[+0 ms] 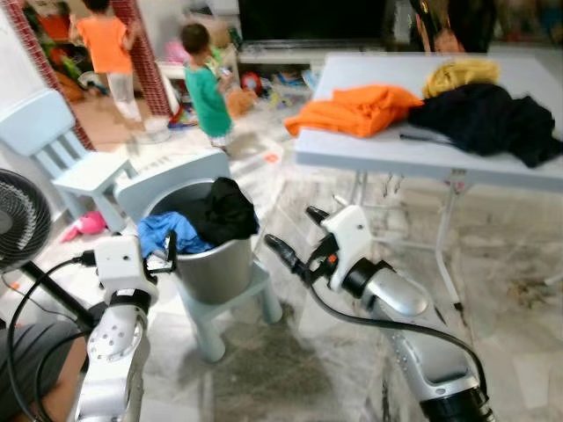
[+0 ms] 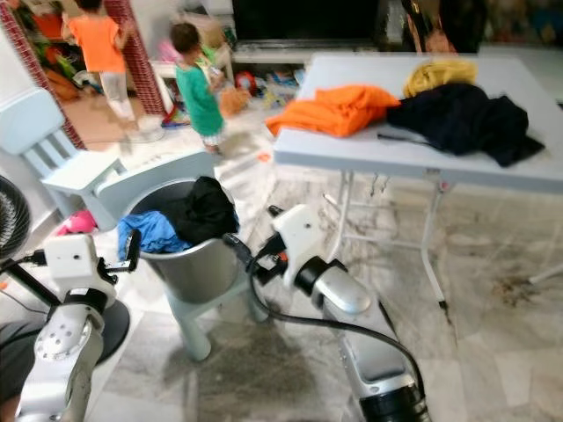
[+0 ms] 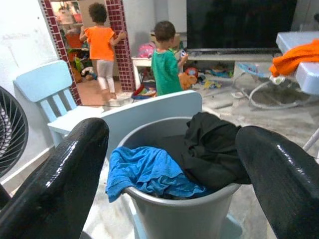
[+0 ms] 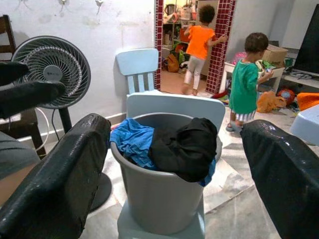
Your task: Hang hanger
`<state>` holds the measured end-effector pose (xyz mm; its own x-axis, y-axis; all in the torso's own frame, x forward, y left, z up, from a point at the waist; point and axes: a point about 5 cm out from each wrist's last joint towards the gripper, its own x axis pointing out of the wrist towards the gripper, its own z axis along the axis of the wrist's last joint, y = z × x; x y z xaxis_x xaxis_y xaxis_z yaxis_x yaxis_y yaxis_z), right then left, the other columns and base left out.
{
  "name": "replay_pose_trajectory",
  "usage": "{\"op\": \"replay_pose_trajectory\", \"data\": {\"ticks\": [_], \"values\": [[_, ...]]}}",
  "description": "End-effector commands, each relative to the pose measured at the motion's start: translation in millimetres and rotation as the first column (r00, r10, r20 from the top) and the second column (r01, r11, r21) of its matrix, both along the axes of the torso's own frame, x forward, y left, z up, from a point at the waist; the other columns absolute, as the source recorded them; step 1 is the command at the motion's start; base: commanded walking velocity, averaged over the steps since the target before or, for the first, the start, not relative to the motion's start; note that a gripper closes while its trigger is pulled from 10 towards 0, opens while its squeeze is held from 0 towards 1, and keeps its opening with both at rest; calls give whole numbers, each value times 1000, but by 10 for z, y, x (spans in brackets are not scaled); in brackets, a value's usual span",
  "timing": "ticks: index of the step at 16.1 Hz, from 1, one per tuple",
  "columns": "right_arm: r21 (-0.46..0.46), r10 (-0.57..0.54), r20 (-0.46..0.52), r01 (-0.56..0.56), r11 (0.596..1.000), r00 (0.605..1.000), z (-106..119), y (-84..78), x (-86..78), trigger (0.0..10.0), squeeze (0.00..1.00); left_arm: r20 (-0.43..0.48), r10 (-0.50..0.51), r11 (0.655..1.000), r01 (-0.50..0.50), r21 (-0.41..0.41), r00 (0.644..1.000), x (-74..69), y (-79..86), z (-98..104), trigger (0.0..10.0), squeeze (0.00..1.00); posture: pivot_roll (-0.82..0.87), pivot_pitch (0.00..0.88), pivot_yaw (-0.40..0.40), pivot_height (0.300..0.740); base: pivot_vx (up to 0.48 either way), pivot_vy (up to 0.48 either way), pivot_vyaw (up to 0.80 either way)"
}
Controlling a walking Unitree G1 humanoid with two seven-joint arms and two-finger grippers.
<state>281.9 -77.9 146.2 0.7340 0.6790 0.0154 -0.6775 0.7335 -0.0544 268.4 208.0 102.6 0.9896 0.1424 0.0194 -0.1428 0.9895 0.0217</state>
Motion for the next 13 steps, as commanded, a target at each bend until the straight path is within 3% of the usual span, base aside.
{"op": "replay_pose_trajectory", "data": {"ticks": [1,13], "values": [[13,33,22,-34,999,999,58,63,4,10000,0,33,-8,1000,8,2,999,29,15,85,10000,0,-27,0,24,740,360,0,0],[-7,50,51,-49,999,997,74,83,-13,10000,0,38,-44,999,45,-21,998,90,-56,95,10000,0,-32,0,29,740,431,0,0]]}}
